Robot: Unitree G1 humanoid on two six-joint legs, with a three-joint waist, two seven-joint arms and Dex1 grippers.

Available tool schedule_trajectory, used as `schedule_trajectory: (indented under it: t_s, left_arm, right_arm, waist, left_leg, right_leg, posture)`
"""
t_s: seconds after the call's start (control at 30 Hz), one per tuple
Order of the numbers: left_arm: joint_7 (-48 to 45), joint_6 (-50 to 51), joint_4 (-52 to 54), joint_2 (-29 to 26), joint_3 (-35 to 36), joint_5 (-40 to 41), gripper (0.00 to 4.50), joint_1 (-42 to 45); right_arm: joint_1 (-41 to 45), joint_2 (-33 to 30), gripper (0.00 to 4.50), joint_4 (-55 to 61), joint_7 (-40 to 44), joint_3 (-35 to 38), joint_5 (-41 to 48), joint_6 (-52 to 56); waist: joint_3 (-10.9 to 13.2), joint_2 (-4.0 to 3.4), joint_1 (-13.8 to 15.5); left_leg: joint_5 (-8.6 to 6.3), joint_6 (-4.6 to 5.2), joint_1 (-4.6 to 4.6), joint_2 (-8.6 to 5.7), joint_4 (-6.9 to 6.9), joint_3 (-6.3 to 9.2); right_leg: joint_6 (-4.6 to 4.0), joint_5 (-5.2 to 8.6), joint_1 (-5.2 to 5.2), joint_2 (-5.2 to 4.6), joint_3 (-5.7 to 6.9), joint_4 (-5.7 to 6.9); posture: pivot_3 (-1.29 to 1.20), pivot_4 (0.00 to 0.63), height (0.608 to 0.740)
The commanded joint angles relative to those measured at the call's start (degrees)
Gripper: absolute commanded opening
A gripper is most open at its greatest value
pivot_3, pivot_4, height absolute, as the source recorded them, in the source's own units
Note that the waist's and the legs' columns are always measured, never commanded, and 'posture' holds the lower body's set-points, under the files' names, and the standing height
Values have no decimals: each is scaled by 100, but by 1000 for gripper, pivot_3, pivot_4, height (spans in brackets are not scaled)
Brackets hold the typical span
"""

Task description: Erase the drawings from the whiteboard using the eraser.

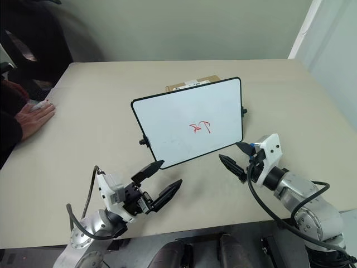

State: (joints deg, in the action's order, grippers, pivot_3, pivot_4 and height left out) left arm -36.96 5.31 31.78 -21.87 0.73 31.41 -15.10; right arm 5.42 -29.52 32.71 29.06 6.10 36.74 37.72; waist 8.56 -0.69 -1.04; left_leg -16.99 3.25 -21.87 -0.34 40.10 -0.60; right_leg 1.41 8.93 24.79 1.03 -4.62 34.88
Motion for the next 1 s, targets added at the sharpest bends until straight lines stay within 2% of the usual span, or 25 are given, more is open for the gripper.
schedule_trajectory:
  t_s: [0.03,0.6,0.67,1.0]
  left_arm:
    - [-25,-26,150,-42,99,73,4500,49]
    - [-89,88,42,38,25,61,4500,139]
    - [-70,87,30,32,63,58,4500,142]
    - [-25,71,94,42,11,7,4500,55]
  right_arm:
    - [90,-3,3881,115,6,75,-4,-135]
    - [-124,-225,3881,117,-32,541,120,-50]
    - [-85,-273,4459,24,-43,579,107,-19]
    - [543,-513,4459,-752,-432,472,-133,787]
  waist:
    - [0,0,0]
    - [0,0,-1]
    - [0,0,-1]
    - [0,0,-3]
  left_leg:
    - [0,0,0,0,0,0]
    - [-1,0,0,0,0,0]
    - [-1,0,0,0,0,0]
    - [-1,0,0,0,0,0]
  right_leg:
    - [0,0,0,0,0,0]
    - [0,0,0,-1,0,0]
    - [0,0,-1,-1,0,0]
    - [0,-1,-1,-1,-1,1]
  posture:
    - [0,150,740]
    - [0,150,740]
    - [0,150,740]
    - [0,150,740]
